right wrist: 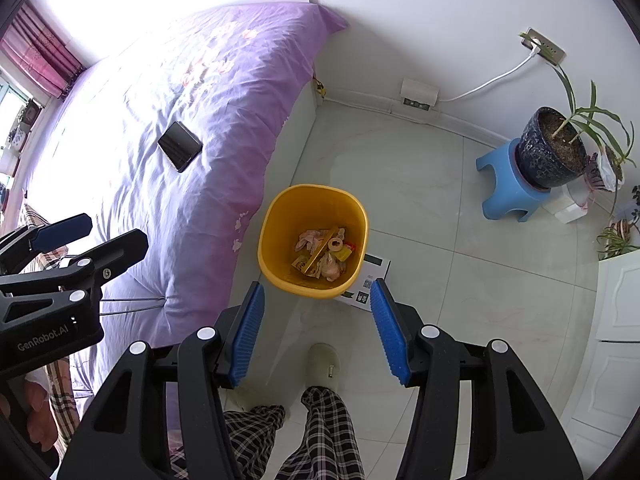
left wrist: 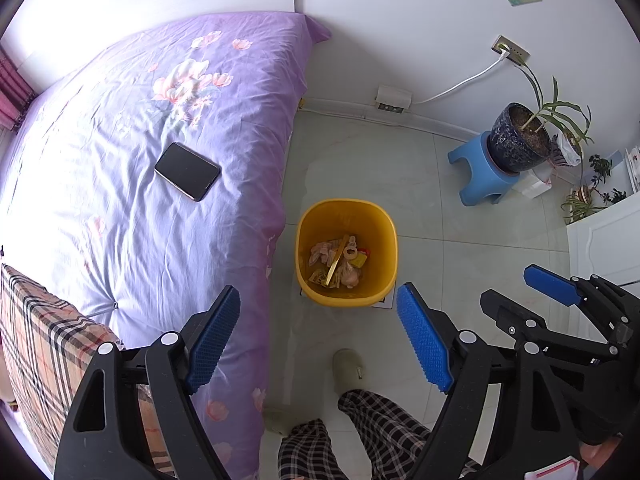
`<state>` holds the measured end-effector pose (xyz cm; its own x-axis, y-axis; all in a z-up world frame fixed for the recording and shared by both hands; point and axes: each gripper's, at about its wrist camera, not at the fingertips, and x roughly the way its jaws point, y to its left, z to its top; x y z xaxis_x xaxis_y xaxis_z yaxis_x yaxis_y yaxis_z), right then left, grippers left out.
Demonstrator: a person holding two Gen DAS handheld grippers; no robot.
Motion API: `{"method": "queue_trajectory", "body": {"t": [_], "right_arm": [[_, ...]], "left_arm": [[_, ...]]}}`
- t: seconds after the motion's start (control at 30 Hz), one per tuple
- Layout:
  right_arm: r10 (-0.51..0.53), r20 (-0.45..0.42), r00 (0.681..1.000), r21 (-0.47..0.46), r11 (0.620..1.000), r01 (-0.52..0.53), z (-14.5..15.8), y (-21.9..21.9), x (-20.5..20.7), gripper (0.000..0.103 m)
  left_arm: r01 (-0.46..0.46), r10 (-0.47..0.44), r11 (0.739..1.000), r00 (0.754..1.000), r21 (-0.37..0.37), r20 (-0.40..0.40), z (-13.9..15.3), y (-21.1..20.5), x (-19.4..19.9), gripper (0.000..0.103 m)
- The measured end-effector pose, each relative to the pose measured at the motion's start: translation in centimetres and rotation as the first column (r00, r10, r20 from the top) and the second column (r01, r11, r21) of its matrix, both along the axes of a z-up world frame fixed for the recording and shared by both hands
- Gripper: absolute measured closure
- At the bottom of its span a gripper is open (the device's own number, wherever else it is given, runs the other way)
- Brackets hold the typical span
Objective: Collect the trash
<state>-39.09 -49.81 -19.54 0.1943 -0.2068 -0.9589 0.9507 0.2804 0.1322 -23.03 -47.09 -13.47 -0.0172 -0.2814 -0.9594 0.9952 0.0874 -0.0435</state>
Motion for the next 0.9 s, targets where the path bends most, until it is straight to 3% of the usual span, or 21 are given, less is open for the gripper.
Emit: {"method": "queue_trajectory", "body": {"t": [0.9], "right_arm": [[0.008, 0.004, 1.0, -0.001, 1.0, -0.008, 0.41, 0.41, -0.14, 0.046]], "left_arm": [[-0.022, 0.022, 1.0, 1.0, -0.008, 0.014, 0.62, -0.16, 0.1, 0.022]]}}
